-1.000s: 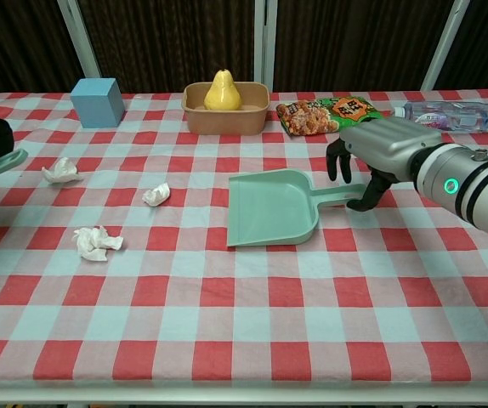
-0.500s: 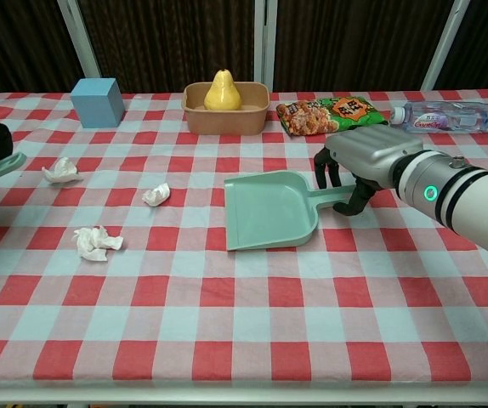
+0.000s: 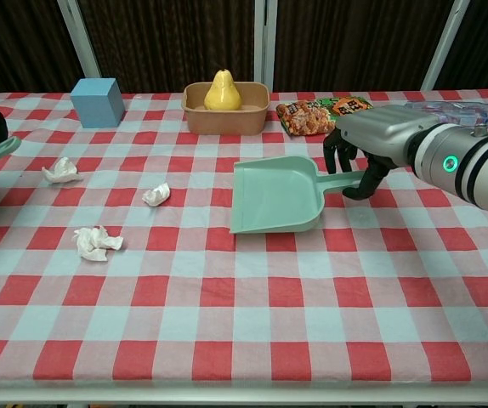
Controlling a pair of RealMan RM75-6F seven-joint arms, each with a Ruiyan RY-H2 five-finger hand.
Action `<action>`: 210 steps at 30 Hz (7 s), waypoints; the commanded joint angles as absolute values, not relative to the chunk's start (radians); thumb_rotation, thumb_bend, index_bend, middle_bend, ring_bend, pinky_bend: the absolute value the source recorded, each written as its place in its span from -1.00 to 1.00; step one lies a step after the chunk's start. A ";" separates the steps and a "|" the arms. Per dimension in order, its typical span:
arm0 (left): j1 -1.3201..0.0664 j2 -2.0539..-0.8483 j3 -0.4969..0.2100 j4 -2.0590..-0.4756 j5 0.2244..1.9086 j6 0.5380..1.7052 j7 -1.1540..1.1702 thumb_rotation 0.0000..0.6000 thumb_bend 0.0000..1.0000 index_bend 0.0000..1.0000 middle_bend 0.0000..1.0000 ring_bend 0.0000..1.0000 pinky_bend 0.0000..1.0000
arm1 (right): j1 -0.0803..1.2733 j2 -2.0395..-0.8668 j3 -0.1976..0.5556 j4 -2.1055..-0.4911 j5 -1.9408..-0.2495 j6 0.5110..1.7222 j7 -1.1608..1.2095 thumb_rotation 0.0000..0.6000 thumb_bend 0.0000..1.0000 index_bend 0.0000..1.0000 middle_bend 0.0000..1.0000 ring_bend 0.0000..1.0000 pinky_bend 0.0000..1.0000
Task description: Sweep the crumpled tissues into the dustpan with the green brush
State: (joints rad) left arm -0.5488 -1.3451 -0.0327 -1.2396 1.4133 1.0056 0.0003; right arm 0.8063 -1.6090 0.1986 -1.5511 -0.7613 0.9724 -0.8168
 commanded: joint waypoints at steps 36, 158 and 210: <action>-0.864 -1.666 -0.102 -0.990 1.530 0.858 -0.559 1.00 -0.10 0.03 0.09 0.33 0.80 | 0.932 -1.619 0.141 -1.564 -0.632 1.022 -0.863 1.00 -0.28 0.27 0.16 -0.39 -0.84; -0.930 -1.917 -0.345 -1.015 1.314 0.815 -0.722 1.00 0.02 0.03 0.10 0.20 0.72 | 0.901 -1.698 0.163 -1.318 -0.836 0.911 -0.536 1.00 -0.22 0.32 0.17 -0.39 -0.84; -0.745 -1.493 -0.109 -1.379 1.048 0.877 0.413 1.00 -0.53 -0.49 -0.29 -0.09 0.47 | 0.681 -1.258 0.113 -1.691 -1.064 1.072 -0.369 1.00 -0.95 -0.78 -0.57 -1.00 -1.00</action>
